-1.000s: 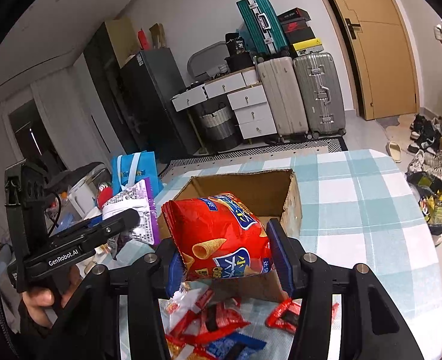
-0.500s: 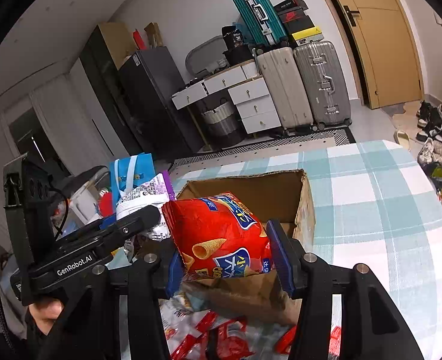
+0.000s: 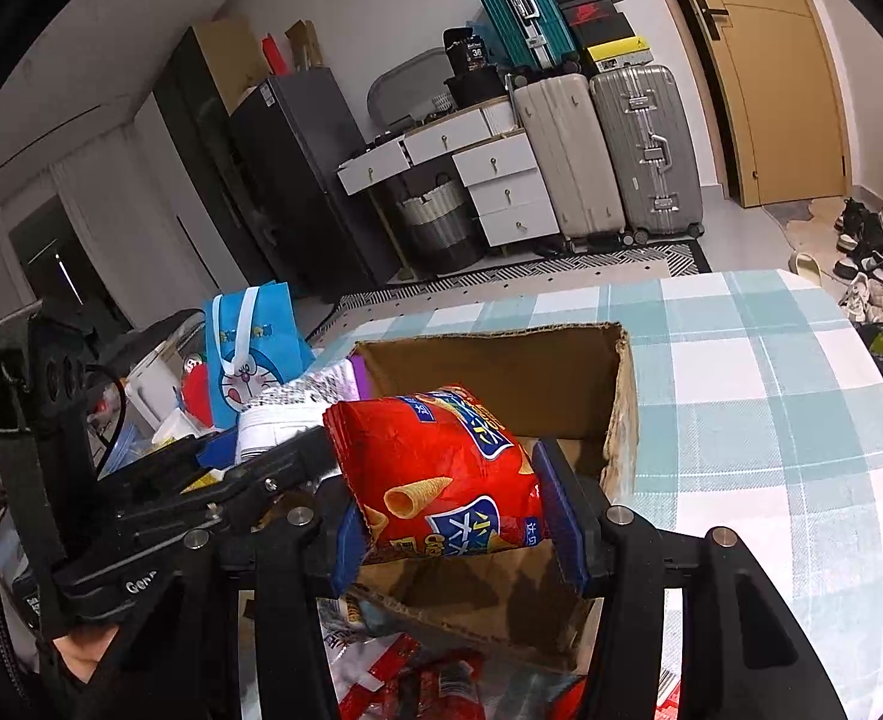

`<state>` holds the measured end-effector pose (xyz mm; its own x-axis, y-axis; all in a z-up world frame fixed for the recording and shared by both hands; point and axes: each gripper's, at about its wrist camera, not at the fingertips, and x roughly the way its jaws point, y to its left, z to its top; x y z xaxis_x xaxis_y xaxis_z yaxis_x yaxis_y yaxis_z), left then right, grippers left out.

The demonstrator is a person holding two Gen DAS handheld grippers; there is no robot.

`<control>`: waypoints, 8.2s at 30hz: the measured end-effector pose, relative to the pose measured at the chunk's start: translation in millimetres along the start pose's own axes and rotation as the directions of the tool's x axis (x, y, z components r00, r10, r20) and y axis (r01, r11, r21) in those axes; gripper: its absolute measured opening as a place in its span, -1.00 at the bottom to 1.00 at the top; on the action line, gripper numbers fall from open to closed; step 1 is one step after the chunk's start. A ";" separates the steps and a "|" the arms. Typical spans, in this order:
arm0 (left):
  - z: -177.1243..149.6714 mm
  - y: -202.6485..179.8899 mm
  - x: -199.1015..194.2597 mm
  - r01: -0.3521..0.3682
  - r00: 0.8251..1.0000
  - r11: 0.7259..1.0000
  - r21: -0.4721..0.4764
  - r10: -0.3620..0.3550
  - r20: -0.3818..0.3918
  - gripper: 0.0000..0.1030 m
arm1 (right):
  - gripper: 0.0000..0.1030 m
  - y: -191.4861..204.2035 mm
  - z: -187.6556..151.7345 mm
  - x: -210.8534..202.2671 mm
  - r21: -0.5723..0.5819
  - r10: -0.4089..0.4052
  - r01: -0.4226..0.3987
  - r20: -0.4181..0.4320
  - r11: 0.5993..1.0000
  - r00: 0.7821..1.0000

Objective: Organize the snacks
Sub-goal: 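Carry both bags into the cardboard box and open both tools, then move both tools back over the remaining snacks, then grasp the purple candy bag with the right tool while the left tool grasps a white-and-red noodle bag, then lift both bags over the cardboard box and lower them inside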

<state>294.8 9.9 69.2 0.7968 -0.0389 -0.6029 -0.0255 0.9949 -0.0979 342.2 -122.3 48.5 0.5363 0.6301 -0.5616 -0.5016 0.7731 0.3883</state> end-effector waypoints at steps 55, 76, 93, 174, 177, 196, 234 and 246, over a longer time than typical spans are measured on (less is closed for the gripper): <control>-137.3 11.1 -182.7 -0.047 0.998 0.998 -0.035 0.046 -0.042 0.99 | 0.99 24.3 -167.7 -146.9 -0.063 -0.104 0.093 -0.203 0.994 0.974; -181.1 1.7 -173.7 0.013 0.991 0.998 -0.057 -0.021 -0.136 0.99 | 0.99 61.6 -214.7 -105.6 -0.135 0.044 -0.106 -0.402 0.985 0.915; -188.0 10.7 -165.7 0.012 0.986 0.997 -0.076 -0.024 -0.163 0.99 | 0.99 80.4 -211.7 -81.6 -0.177 0.069 -0.154 -0.413 0.972 0.908; -115.8 0.9 -166.1 0.172 0.985 0.982 -0.076 -0.174 -0.018 -0.03 | 0.05 17.0 -124.1 -171.4 -0.008 0.035 -0.035 0.047 0.999 0.998; -104.5 7.0 -170.0 0.158 0.987 0.985 -0.069 -0.158 0.002 -0.03 | 0.05 17.0 -115.2 -170.3 -0.006 0.022 -0.022 0.064 1.000 0.998; -24.0 21.4 -165.4 0.154 0.985 0.987 -0.052 -0.150 0.082 -0.03 | 0.05 21.4 -58.5 -154.1 -0.026 -0.005 0.008 0.130 1.000 0.992; 29.7 29.3 -17.1 0.077 0.996 0.996 -0.050 -0.075 0.044 -0.03 | 0.05 8.3 -11.5 -57.7 0.032 -0.070 0.065 0.191 0.997 0.979; 24.9 25.2 17.9 0.063 0.998 0.998 -0.027 -0.063 0.008 -0.03 | 0.05 3.7 -8.0 -27.8 0.018 -0.079 0.078 0.148 0.997 0.986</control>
<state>323.5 36.5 75.6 0.8015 -0.1010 -0.5893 0.0089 0.9875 -0.1571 320.0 -137.6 59.6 0.6693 0.5706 -0.4759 -0.4465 0.8208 0.3563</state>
